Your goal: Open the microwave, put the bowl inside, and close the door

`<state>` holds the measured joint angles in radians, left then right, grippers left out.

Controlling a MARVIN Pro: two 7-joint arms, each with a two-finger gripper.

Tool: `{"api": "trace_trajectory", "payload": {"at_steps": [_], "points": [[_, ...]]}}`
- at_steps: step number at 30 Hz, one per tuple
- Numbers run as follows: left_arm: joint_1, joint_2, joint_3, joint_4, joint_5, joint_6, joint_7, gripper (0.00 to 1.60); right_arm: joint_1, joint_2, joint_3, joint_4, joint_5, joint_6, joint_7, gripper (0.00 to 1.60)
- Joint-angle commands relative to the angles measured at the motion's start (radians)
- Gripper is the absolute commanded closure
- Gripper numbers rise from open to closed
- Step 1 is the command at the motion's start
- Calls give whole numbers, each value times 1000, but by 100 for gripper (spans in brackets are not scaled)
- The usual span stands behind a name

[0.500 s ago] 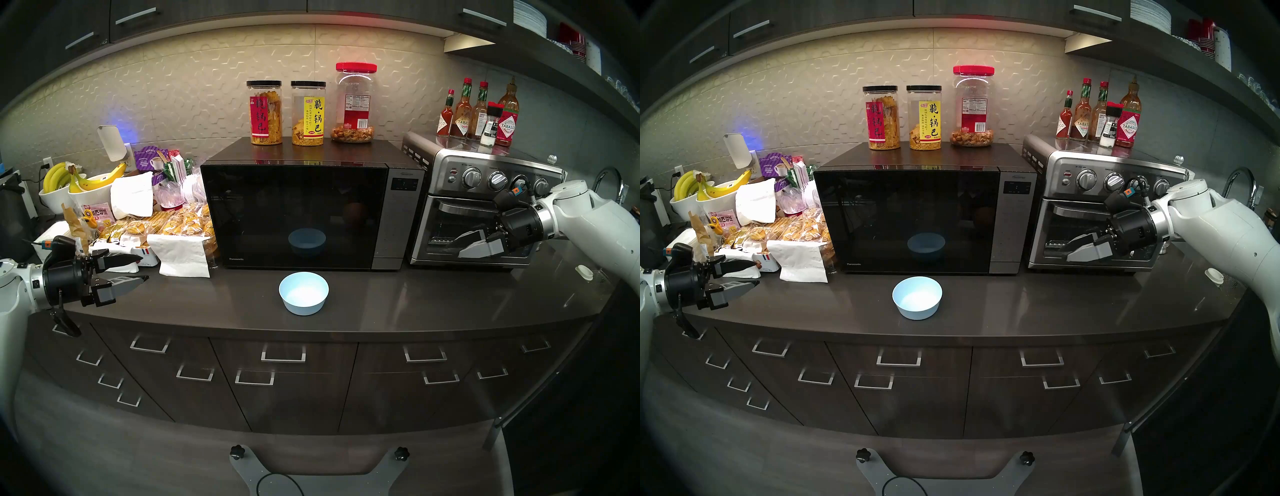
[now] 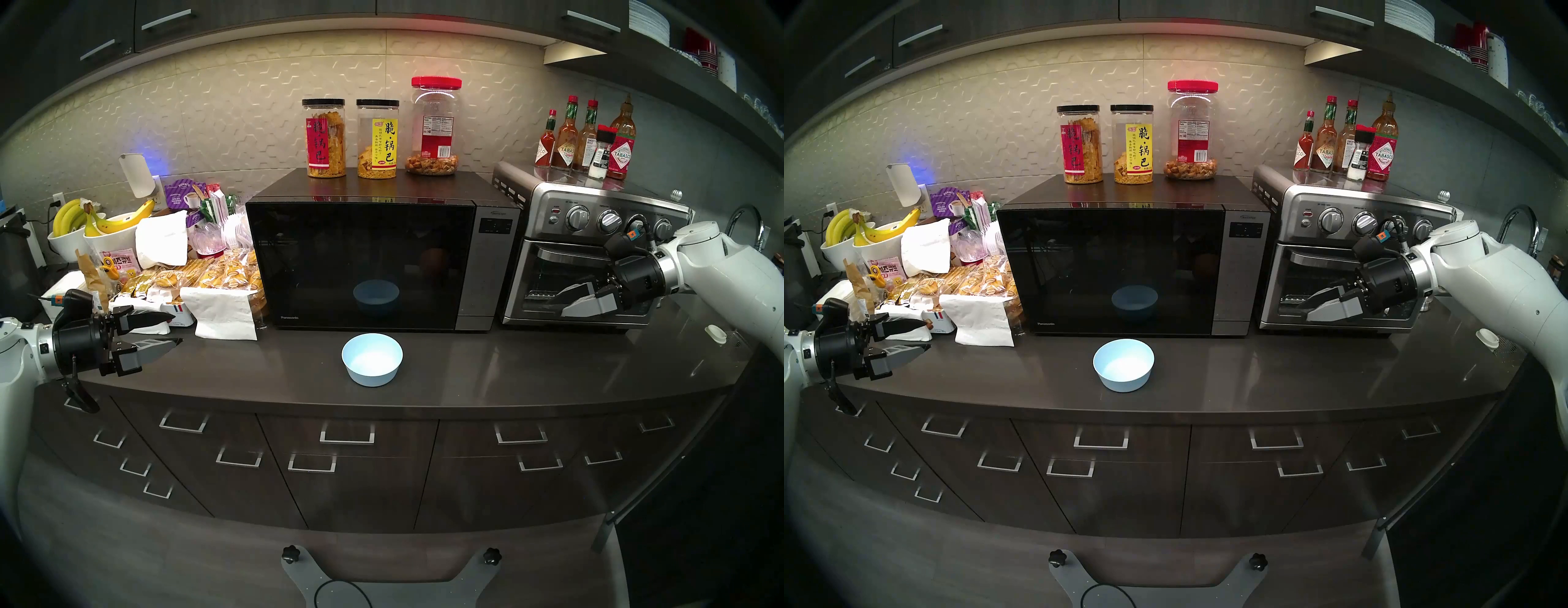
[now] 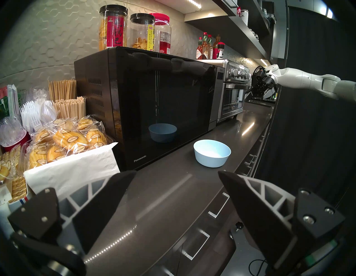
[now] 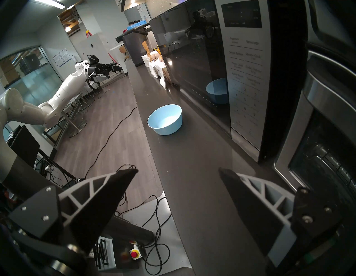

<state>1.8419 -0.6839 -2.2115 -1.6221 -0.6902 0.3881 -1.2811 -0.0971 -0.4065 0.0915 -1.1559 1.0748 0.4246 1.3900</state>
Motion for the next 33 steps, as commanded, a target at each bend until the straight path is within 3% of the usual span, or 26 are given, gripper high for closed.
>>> {"api": "trace_trajectory", "payload": {"at_steps": [1,33], "points": [[-3,1,-8,0,-4,2,-1,0,15,0,13,0,6,1,0,0],[-4,0,-8,0,-3,2,-2,0,14,0,14,0,6,1,0,0]]}}
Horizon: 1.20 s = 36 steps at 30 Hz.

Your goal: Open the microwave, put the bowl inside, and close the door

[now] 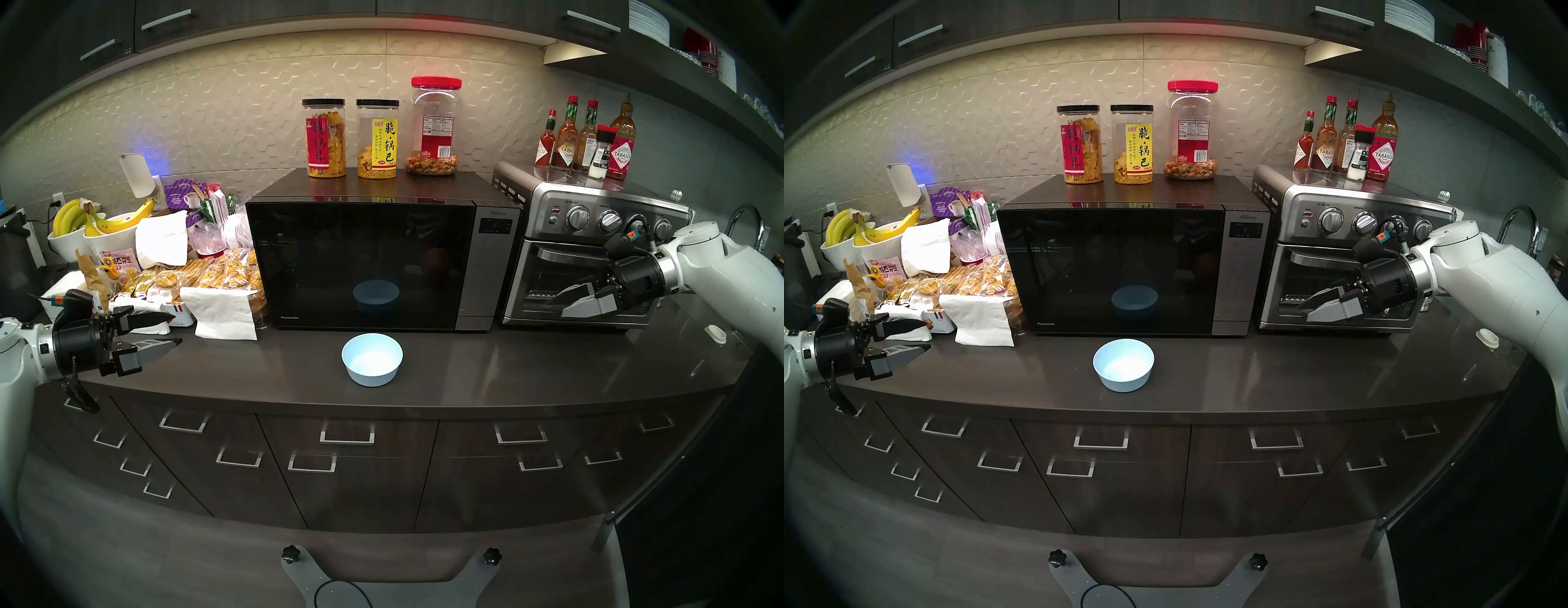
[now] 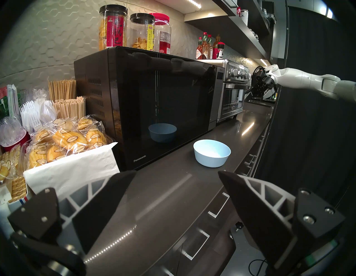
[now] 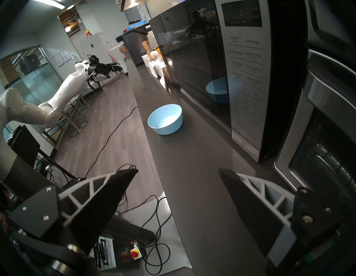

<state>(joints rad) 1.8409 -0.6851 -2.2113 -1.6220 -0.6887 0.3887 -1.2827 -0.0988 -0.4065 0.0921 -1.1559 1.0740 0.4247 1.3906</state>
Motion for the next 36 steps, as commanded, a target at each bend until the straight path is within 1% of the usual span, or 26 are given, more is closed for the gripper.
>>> {"api": "trace_trajectory", "payload": {"at_steps": [1,13,24,28,36], "points": [[-3,1,-9,0,-4,2,-1,0,16,0,14,0,7,1,0,0],[-4,1,-9,0,-4,2,-1,0,16,0,14,0,7,1,0,0],[-24,18,-5,9,-22,48,-10,0,16,0,14,0,6,1,0,0],[-38,32,9,0,-17,69,-2,0,16,0,14,0,6,1,0,0],[-78,58,64,-14,-6,105,39,0,16,0,14,0,6,1,0,0]]}}
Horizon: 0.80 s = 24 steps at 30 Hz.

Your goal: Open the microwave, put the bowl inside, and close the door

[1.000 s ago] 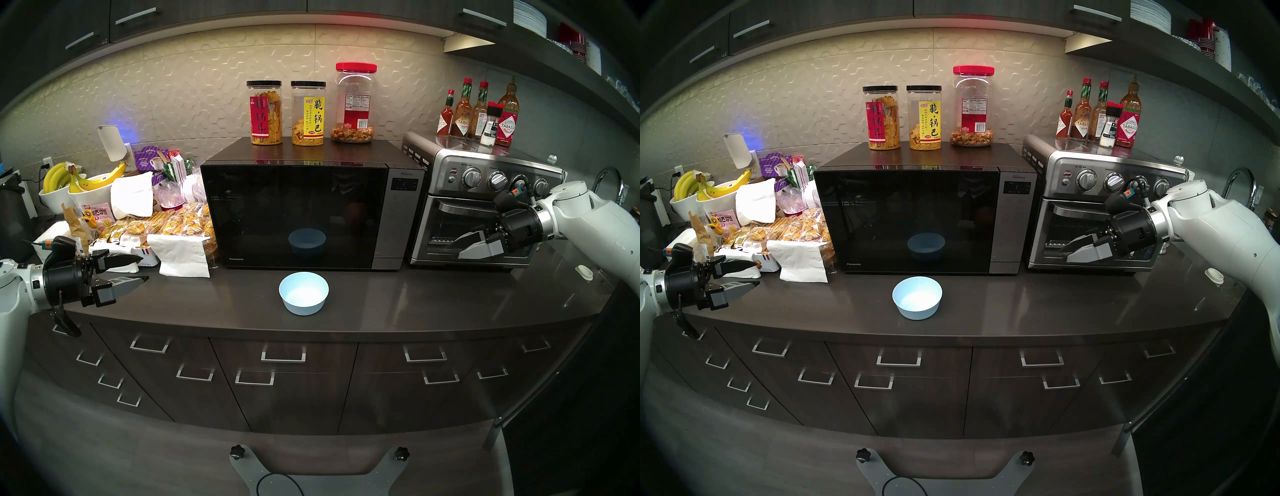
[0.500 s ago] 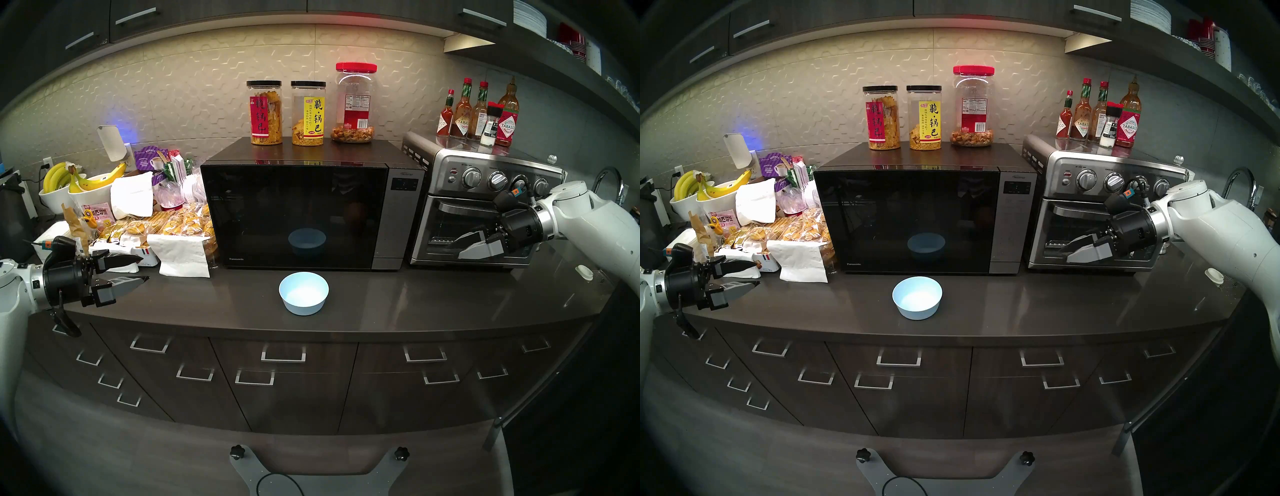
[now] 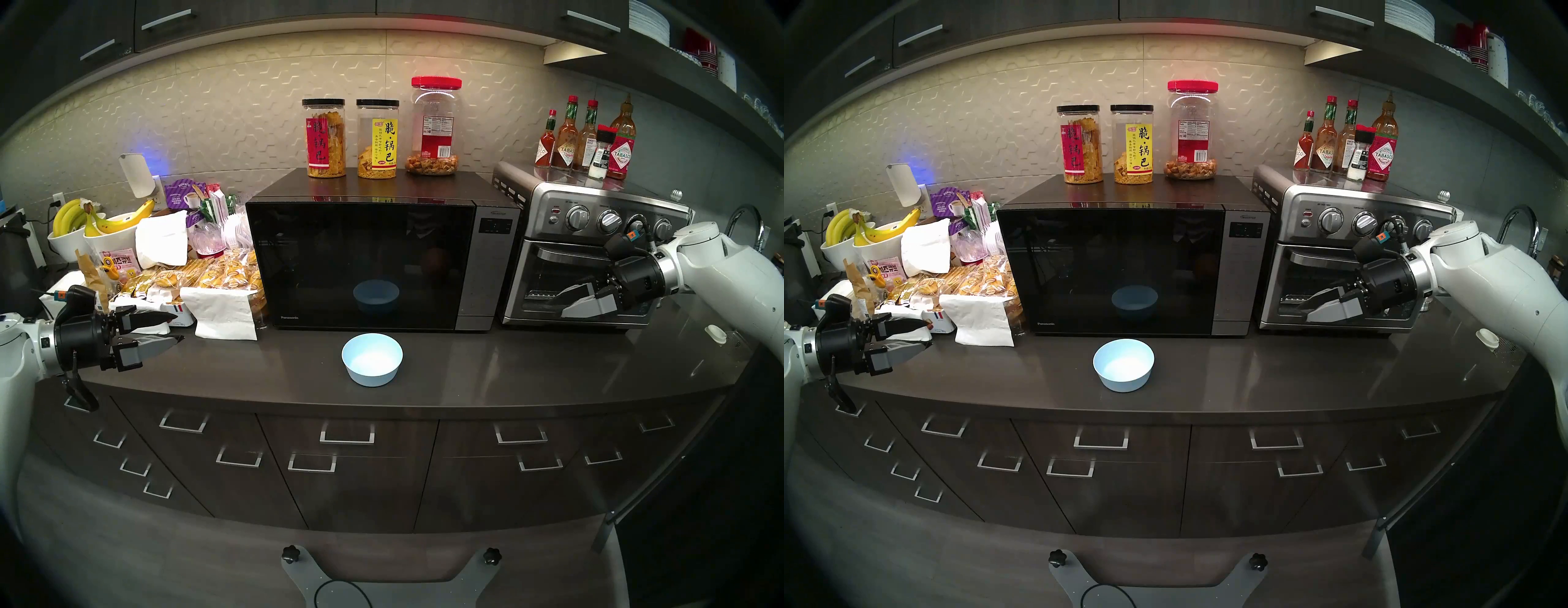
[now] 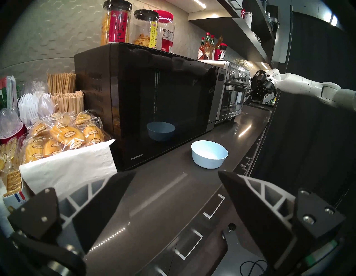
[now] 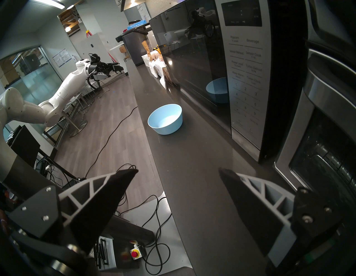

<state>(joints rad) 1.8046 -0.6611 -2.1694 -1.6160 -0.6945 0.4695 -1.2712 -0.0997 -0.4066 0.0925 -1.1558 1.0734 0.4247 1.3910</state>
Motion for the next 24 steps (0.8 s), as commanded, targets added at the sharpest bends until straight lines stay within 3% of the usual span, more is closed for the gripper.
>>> {"api": "trace_trajectory", "payload": {"at_steps": [1,24], "points": [[-48,35,30,-24,0,29,35,0,17,0,14,0,7,1,0,0],[-225,80,231,-70,-26,153,158,0,16,0,14,0,6,1,0,0]]}}
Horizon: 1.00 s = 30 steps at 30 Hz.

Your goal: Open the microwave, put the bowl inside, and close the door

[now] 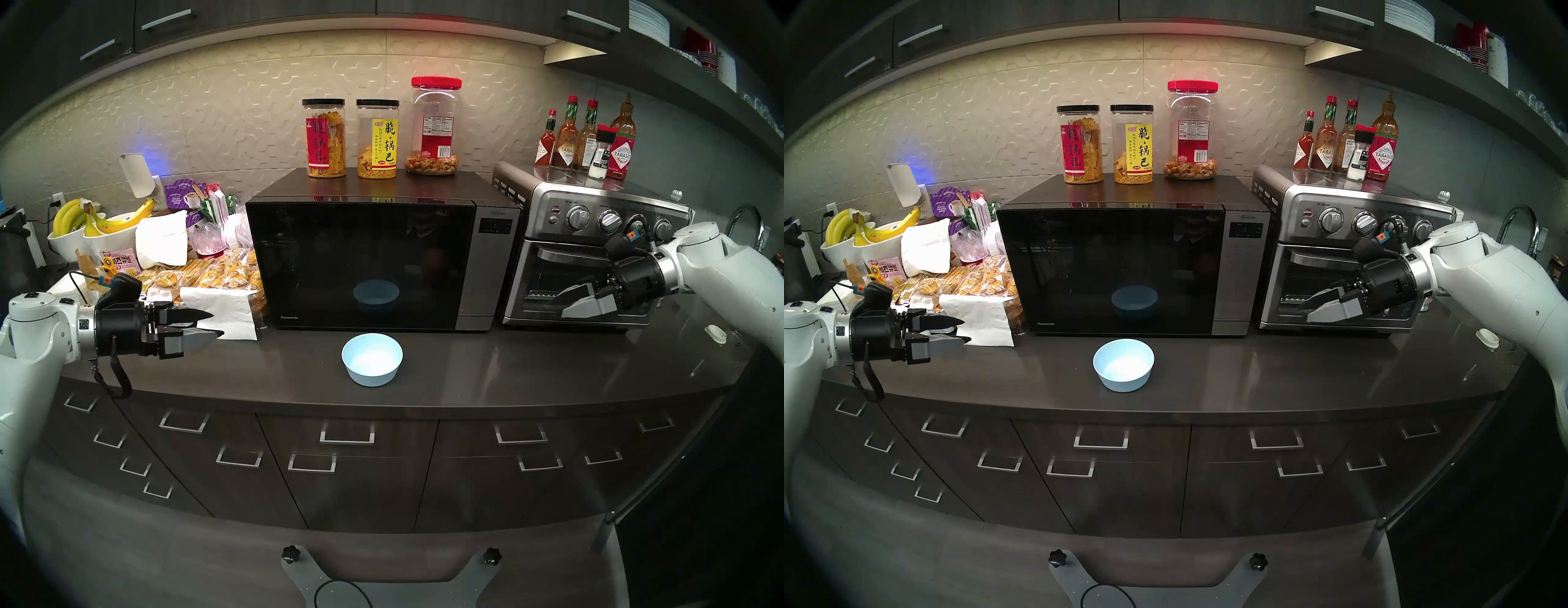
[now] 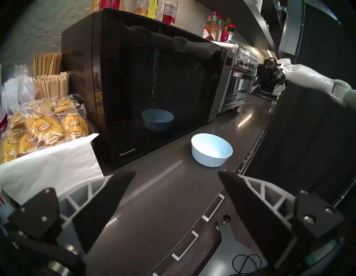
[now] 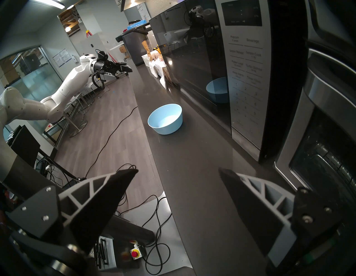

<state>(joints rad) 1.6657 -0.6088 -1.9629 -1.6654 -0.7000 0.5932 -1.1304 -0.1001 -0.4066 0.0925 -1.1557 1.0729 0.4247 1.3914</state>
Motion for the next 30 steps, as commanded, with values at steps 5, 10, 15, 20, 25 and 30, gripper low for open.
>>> {"api": "trace_trajectory", "payload": {"at_steps": [5,10,15,20,25,30], "points": [[-125,25,74,-26,-32,49,26,0,17,0,14,0,7,1,0,0],[-147,18,114,-41,-37,63,36,0,17,0,14,0,7,1,0,0],[-163,9,147,-62,-42,77,50,0,17,0,15,0,7,1,0,0],[-174,-1,172,-81,-47,90,66,0,17,0,15,0,7,1,0,0],[-201,-25,206,-95,-59,110,90,0,17,0,15,0,7,1,0,0],[-227,-45,245,-110,-60,125,114,0,16,0,15,0,7,1,0,0]]}}
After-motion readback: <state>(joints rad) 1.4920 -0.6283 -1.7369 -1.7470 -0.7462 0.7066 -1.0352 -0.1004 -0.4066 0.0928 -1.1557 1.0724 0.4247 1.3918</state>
